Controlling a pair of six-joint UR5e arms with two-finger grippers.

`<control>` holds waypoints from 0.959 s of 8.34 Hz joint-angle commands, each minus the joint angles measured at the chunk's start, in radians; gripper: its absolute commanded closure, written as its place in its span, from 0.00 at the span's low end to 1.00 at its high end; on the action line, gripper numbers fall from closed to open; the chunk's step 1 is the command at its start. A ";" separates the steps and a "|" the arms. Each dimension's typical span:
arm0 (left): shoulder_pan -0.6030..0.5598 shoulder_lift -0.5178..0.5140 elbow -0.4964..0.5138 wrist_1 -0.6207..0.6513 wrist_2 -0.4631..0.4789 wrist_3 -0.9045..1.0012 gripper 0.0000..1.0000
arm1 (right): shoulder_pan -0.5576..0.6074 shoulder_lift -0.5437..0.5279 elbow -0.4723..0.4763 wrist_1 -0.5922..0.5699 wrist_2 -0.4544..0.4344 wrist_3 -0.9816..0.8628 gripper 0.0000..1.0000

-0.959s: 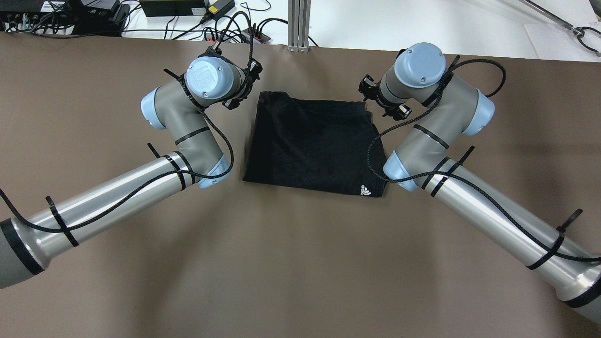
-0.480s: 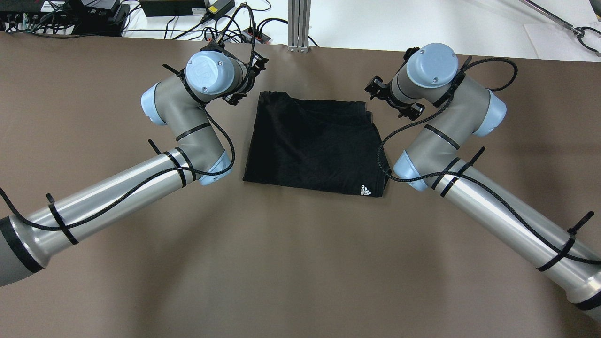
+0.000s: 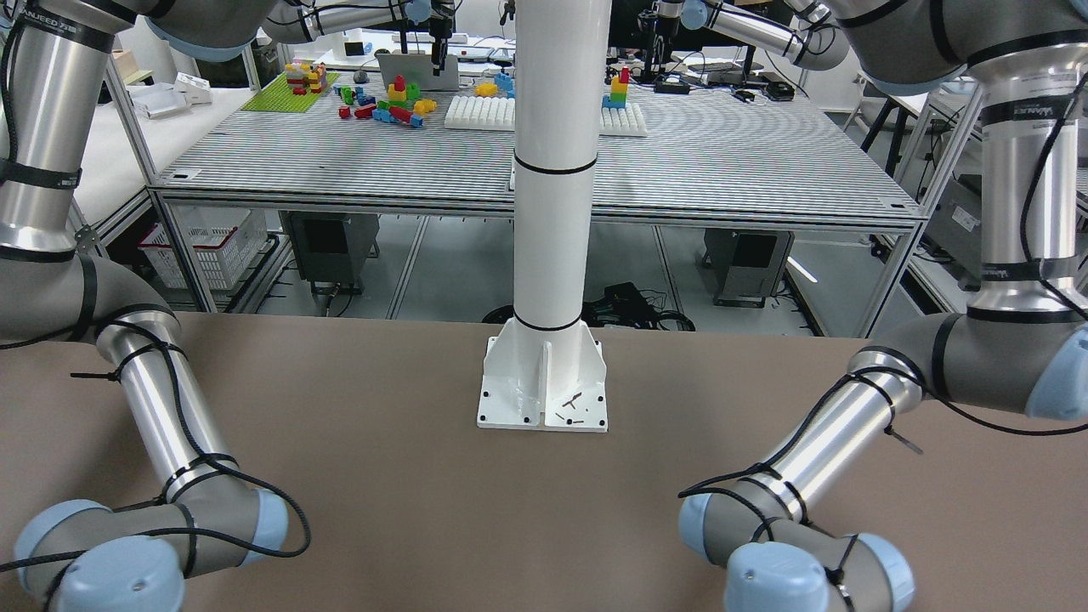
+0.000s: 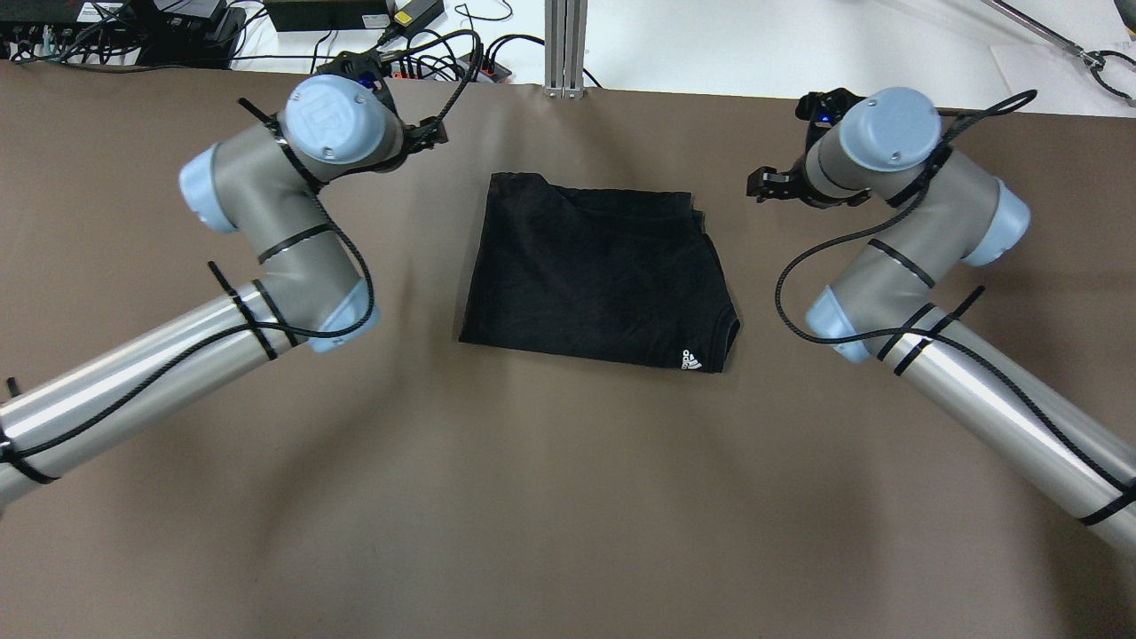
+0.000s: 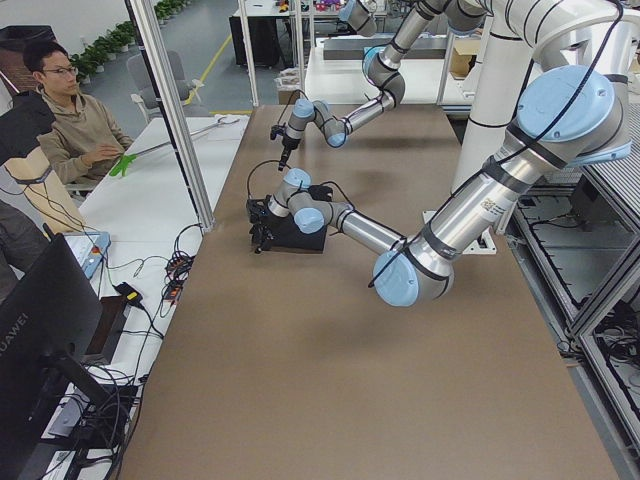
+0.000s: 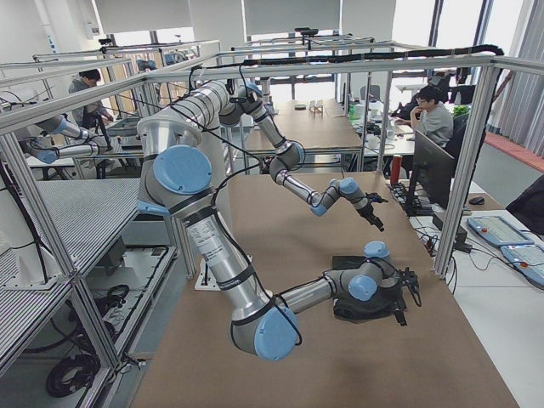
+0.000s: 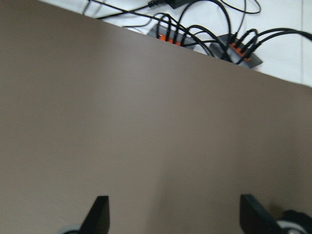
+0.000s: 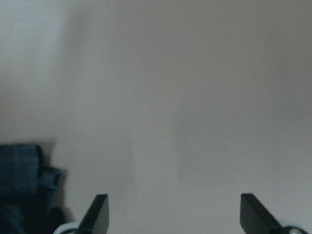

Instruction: Fold clothes

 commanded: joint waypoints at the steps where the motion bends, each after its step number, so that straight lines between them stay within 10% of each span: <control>1: -0.159 0.292 -0.318 0.175 -0.011 0.552 0.06 | 0.141 -0.090 0.004 0.007 -0.003 -0.347 0.05; 5: -0.481 0.584 -0.372 -0.008 -0.263 1.064 0.06 | 0.412 -0.188 0.017 0.001 -0.005 -0.878 0.05; 8: -0.745 0.576 -0.214 -0.052 -0.490 1.343 0.06 | 0.591 -0.254 0.020 0.002 0.087 -1.084 0.05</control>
